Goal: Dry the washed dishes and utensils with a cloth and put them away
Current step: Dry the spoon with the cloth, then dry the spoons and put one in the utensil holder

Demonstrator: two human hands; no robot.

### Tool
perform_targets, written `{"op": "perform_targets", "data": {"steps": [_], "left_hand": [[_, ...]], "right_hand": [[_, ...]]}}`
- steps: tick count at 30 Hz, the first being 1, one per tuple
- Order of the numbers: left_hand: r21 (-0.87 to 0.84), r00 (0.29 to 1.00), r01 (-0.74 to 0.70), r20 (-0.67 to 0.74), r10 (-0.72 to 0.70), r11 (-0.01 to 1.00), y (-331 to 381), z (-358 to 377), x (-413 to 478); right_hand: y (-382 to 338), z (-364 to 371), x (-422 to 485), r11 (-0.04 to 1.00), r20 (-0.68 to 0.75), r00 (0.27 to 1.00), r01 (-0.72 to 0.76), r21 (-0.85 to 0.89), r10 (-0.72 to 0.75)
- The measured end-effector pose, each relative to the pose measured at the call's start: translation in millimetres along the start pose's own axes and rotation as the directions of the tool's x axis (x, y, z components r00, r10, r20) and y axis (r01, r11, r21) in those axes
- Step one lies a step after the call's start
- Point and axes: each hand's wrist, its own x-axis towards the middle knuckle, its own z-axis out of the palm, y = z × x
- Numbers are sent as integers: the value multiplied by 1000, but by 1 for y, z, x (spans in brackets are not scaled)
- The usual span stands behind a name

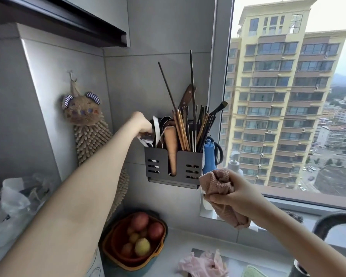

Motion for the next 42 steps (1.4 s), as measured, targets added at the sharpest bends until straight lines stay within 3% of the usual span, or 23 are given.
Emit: {"op": "perform_targets", "data": {"steps": [3, 6, 8, 14, 19, 24, 30, 34, 37, 38, 40, 42], "left_hand": [[-215, 986, -60, -163, 25, 975, 4, -16, -10], [-291, 944, -205, -312, 110, 935, 17, -25, -42], [-308, 922, -313, -328, 208, 899, 32, -22, -74], [-477, 883, -434, -55, 467, 764, 100, 28, -178], [-578, 743, -481, 131, 656, 659, 169, 89, -248], [-669, 569, -467, 273, 775, 578, 249, 153, -336], [-698, 364, -478, 395, 844, 533, 332, 232, -466], [-681, 252, -443, 530, 810, 583, 373, 282, -557], [-552, 256, -437, 681, 686, 710, 389, 344, -606], [-505, 257, -334, 764, 592, 796, 389, 367, -618], [-333, 196, 35, 927, 320, 942, 384, 408, -638], [-85, 45, 315, 996, 75, 945, 377, 435, -653]], "right_hand": [[-1, -10, -11, 1000, -37, 999, -4, 25, 5], [-6, -24, -28, 997, -46, 999, -20, 72, 23], [-8, -36, -44, 994, -34, 999, -29, 109, 33], [-2, -91, -116, 969, -25, 993, -107, 225, 115], [12, -157, -199, 951, -169, 966, -145, 274, 195], [40, -240, -299, 943, -448, 836, -225, 245, 316], [87, -321, -418, 895, -680, 582, -308, 321, 445], [126, -366, -491, 851, -766, 399, -381, 361, 504], [159, -389, -533, 806, -780, 288, -415, 422, 556], [169, -394, -545, 799, -780, 271, -416, 434, 564], [186, -400, -563, 787, -770, 254, -404, 465, 585], [202, -403, -576, 772, -753, 247, -397, 496, 610]]}}
